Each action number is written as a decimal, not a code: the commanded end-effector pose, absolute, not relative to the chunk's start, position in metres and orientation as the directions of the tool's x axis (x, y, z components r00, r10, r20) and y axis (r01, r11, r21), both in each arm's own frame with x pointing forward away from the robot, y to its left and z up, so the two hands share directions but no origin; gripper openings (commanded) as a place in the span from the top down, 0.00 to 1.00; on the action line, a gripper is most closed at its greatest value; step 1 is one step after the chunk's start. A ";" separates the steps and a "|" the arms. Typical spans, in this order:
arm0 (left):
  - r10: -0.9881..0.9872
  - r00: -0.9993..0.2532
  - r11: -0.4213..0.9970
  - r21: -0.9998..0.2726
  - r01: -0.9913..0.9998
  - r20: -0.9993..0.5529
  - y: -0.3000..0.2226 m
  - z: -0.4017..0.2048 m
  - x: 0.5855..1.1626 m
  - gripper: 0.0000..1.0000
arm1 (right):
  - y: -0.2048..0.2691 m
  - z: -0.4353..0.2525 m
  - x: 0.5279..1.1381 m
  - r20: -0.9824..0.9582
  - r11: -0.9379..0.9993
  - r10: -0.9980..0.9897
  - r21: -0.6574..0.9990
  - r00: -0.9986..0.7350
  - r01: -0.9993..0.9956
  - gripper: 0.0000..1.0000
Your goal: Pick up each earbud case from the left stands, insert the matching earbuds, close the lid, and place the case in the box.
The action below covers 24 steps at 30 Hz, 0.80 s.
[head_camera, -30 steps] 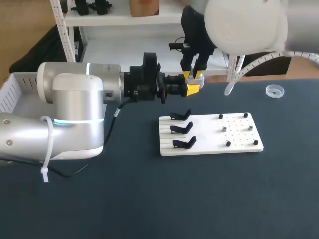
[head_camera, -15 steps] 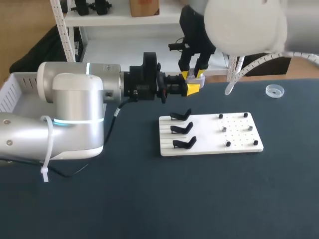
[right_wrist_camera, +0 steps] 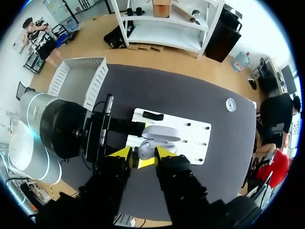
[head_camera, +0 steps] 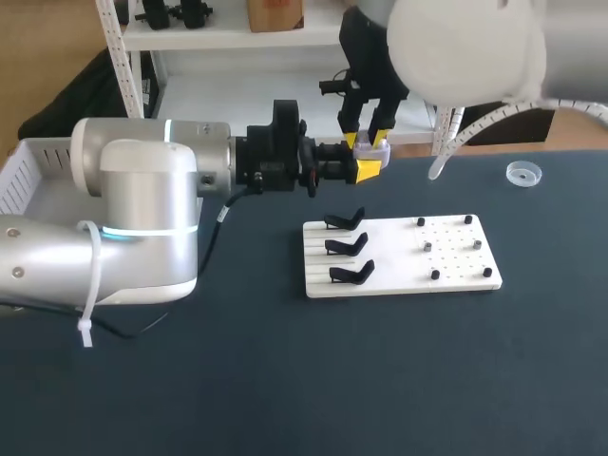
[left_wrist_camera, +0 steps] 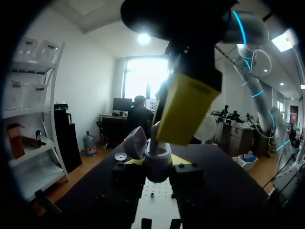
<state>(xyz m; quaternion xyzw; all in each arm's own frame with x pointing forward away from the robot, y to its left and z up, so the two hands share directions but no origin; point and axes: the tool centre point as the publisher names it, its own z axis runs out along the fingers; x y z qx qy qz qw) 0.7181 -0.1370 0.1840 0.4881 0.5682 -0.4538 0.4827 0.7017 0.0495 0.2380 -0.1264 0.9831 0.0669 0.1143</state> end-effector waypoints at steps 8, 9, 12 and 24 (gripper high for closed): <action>0.114 -0.056 0.118 -0.043 0.992 -0.992 -0.137 0.184 0.717 1.00 | 0.048 0.238 0.703 -0.246 0.960 -0.230 0.099 -0.942 -0.260 0.69; 0.114 -0.056 0.118 -0.043 0.992 -0.992 -0.137 0.184 0.717 1.00 | 0.047 0.238 0.703 -0.247 0.961 -0.229 0.098 -0.941 -0.260 0.69; 0.114 -0.056 0.118 -0.043 0.992 -0.992 -0.137 0.184 0.717 1.00 | 0.046 0.238 0.705 -0.250 0.962 -0.225 0.096 -0.942 -0.256 0.69; 0.114 -0.056 0.118 -0.043 0.992 -0.992 -0.137 0.184 0.717 1.00 | 0.042 0.264 0.718 -0.316 0.965 -0.195 0.108 -0.928 -0.239 0.69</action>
